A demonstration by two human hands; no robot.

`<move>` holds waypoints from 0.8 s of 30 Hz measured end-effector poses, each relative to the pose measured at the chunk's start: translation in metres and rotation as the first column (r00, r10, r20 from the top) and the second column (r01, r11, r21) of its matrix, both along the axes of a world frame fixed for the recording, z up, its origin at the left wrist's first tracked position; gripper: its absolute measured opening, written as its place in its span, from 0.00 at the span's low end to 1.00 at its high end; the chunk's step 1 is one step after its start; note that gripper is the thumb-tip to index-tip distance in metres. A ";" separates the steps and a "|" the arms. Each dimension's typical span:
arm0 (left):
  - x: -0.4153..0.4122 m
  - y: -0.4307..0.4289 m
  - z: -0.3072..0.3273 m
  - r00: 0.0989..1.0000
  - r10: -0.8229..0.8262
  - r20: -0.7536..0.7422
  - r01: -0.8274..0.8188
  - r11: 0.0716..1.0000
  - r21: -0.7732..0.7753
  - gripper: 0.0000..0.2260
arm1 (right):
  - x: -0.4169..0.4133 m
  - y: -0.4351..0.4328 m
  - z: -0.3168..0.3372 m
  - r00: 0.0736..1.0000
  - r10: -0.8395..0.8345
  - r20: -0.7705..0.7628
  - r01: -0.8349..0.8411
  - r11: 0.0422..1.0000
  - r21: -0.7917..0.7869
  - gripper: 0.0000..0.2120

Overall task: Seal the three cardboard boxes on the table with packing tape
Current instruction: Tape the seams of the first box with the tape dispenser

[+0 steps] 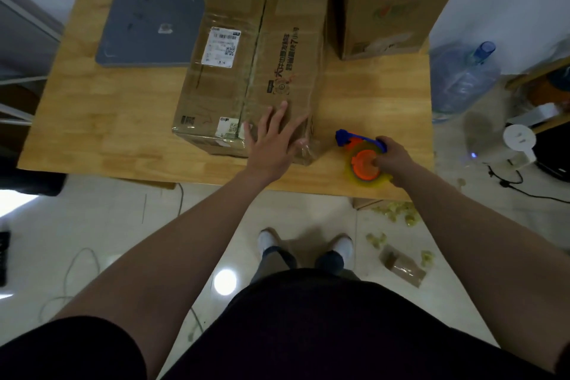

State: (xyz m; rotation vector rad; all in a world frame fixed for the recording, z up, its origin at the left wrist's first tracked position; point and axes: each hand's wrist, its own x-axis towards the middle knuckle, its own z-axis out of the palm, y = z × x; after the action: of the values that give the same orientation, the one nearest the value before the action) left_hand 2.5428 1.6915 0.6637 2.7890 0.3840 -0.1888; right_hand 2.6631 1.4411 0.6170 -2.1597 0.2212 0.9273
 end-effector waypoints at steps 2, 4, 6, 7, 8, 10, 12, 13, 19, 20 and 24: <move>0.001 0.005 0.008 0.997 0.057 0.048 -0.052 0.995 -0.090 0.29 | -0.002 0.001 -0.002 1.000 -0.020 -0.006 0.019 0.999 -0.035 0.31; 0.004 0.014 0.018 0.991 0.091 0.100 -0.080 0.991 -0.111 0.35 | -0.003 0.000 0.002 0.999 -0.036 -0.009 0.035 0.996 -0.081 0.32; 0.005 0.024 0.025 0.989 0.081 0.124 -0.070 0.993 -0.095 0.39 | -0.003 0.002 0.010 1.000 0.000 0.010 0.001 0.995 -0.100 0.35; 0.004 0.029 0.028 0.989 0.073 0.128 -0.064 0.995 -0.072 0.40 | -0.003 0.006 0.015 0.999 0.035 0.024 -0.032 0.994 -0.103 0.37; 0.002 0.035 0.031 0.989 0.074 0.125 -0.068 0.997 -0.047 0.40 | -0.003 0.012 0.021 0.996 0.076 0.042 -0.071 0.992 -0.107 0.37; -0.002 0.048 0.035 0.990 0.092 0.105 -0.090 0.996 -0.024 0.38 | -0.005 0.027 0.032 0.980 0.177 0.087 -0.164 0.976 -0.142 0.38; -0.010 0.063 0.036 0.990 0.097 0.100 -0.095 0.995 -0.024 0.33 | -0.009 0.046 0.045 0.950 0.265 0.166 -0.237 0.956 -0.170 0.36; -0.015 0.072 0.037 0.988 0.096 0.121 -0.093 0.995 -0.030 0.29 | -0.012 0.056 0.052 0.927 0.308 0.216 -0.272 0.945 -0.183 0.36; -0.052 0.142 0.044 0.970 -0.071 0.233 0.075 0.997 -0.010 0.24 | -0.036 0.115 0.086 0.731 0.516 0.446 -0.424 0.856 -0.295 0.32; -0.058 0.153 0.044 0.956 -0.134 0.261 0.141 0.990 -0.005 0.23 | -0.041 0.126 0.089 0.692 0.537 0.483 -0.435 0.843 -0.315 0.30; -0.071 0.167 0.045 0.937 -0.233 0.259 0.261 0.962 -0.080 0.24 | -0.071 0.172 0.108 0.542 0.608 0.580 -0.545 0.780 -0.309 0.23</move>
State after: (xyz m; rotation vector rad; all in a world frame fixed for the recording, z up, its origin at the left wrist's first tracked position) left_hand 2.4717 1.8589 0.7090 2.6964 -0.0389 0.0802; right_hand 2.5923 1.6134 0.7252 -2.5474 -0.8862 0.4049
